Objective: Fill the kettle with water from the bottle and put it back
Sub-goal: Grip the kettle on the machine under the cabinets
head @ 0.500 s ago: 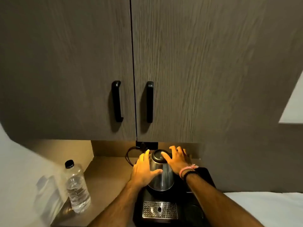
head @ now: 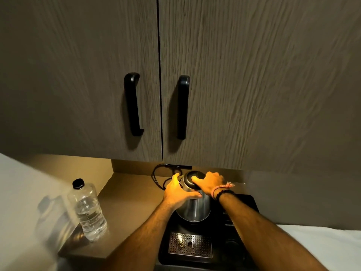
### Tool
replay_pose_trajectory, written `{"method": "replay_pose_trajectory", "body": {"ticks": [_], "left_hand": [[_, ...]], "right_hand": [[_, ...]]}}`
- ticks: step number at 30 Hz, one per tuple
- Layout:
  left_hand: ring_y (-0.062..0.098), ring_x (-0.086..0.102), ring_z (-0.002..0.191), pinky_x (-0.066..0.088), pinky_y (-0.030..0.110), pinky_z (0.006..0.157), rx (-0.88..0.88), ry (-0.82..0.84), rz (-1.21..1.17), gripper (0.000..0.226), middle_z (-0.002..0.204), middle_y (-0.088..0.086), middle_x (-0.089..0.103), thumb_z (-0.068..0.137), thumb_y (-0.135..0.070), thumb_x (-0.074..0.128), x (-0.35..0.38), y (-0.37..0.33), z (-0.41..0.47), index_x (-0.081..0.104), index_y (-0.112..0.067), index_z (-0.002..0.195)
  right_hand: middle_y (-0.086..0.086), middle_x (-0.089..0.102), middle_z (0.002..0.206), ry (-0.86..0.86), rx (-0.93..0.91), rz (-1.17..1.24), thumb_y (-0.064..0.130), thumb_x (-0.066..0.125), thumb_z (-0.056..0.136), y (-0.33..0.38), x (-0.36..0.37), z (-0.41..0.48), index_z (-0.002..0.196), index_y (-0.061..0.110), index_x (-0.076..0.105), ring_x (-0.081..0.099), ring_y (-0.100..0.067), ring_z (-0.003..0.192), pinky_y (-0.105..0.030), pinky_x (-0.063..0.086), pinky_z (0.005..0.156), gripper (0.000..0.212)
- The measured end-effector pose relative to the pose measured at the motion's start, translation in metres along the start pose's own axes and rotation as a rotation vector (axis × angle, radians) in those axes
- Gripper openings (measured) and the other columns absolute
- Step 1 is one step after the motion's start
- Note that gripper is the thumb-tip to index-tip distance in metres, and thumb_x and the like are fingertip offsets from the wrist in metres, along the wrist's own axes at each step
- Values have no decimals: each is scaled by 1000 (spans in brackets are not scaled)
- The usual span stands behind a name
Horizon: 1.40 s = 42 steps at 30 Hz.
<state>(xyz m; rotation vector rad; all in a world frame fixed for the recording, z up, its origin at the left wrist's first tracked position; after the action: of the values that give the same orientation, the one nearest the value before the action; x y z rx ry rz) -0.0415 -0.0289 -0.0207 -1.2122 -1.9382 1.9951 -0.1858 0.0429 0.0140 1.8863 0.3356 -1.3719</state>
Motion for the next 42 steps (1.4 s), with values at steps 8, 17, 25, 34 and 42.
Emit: {"method": "replay_pose_trajectory", "body": {"ticks": [8,17,25,34,42], "left_hand": [[23,47,130,44,41,104,-36,-9,-159,133,143,3,50,33,-58,94,4,12,-1,35,-19,145],[17,52,119,47,37,98,-23,-4,-302,124,133,-4,54,37,-59,94,9,20,-4,37,-25,142],[8,57,111,49,28,89,96,-179,-297,110,122,-13,60,32,-65,92,-33,13,-8,46,-37,128],[27,55,119,48,38,90,-68,-325,-208,125,134,6,56,34,-65,90,-114,79,-32,39,-18,138],[31,53,121,46,39,88,-225,-344,-193,130,137,10,54,34,-66,90,-144,135,-48,33,-18,140]], "right_hand": [[-14,63,127,2,99,483,48,34,101,-24,-13,-6,123,12,62,57,-37,117,-40,43,99,50],[-22,63,124,9,154,596,31,30,104,-45,-3,-10,119,3,62,57,-38,116,-47,44,103,45],[-9,68,119,-59,-53,707,41,38,103,3,-13,-4,109,17,67,63,-29,110,-40,50,91,39],[-16,61,137,177,-117,683,44,39,103,97,48,-15,131,10,61,54,-33,129,-36,39,106,50],[-22,53,141,315,-359,321,33,30,107,132,111,-20,147,16,41,50,-38,129,-47,38,110,45]]}}
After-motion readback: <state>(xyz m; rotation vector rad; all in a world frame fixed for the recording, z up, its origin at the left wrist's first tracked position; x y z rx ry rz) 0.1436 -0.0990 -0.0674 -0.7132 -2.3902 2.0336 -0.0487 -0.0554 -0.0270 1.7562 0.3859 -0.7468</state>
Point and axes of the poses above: each hand's wrist, its own z-axis towards the middle knuckle, its own x-axis out of the palm, y = z × x, the point moved 1 cm from there along z, towards the middle knuckle
